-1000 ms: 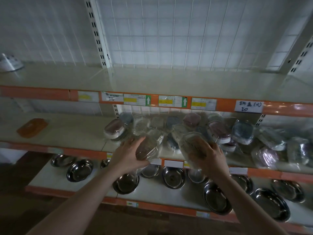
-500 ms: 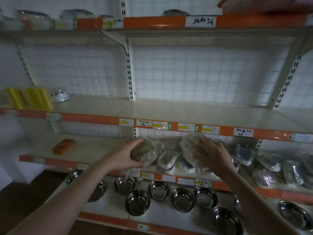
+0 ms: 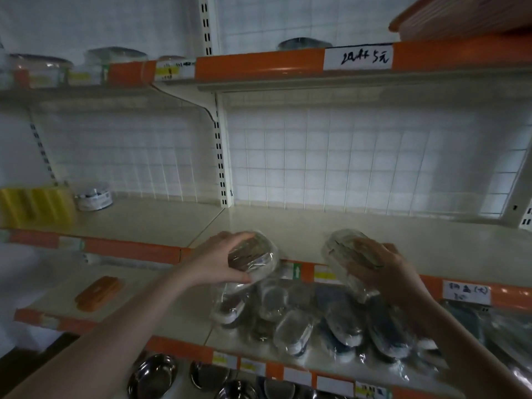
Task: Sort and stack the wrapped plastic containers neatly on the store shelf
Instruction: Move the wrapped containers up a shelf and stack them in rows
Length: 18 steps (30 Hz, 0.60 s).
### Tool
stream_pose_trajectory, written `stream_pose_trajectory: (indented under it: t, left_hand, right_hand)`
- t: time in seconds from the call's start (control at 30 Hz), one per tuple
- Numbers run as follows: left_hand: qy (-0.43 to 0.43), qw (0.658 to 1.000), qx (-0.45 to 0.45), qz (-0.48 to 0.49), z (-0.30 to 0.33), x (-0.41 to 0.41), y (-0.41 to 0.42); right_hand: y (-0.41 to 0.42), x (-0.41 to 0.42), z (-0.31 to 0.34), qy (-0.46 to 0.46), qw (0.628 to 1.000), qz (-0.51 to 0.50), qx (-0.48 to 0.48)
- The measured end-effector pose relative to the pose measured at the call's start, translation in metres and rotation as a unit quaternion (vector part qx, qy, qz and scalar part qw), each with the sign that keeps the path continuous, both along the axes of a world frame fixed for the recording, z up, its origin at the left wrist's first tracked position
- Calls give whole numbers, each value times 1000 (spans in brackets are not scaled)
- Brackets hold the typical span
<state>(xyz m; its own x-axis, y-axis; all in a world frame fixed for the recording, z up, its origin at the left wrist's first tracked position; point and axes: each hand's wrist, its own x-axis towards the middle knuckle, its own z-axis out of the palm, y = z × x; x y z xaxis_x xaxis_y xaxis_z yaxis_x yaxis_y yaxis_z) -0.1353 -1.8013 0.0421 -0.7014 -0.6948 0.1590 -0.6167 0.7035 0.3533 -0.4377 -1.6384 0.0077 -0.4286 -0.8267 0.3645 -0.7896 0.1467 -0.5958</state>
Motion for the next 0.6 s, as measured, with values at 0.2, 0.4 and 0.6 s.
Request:
stream_pose_trajectory:
  t: [0.2,0.4,0.6]
  left_hand:
    - [42,999,6,2,18,-34,-56]
    - [36,999,12,0,15,-50,-109]
    - [-10,999,26,-25,0,-60,-180]
  right_hand:
    - [-67,-39,13,-9,1000,17,5]
    - [-114,-49,10,-4,1000,22,21]
    - [-145,-41,-2,-9,999,-3,37]
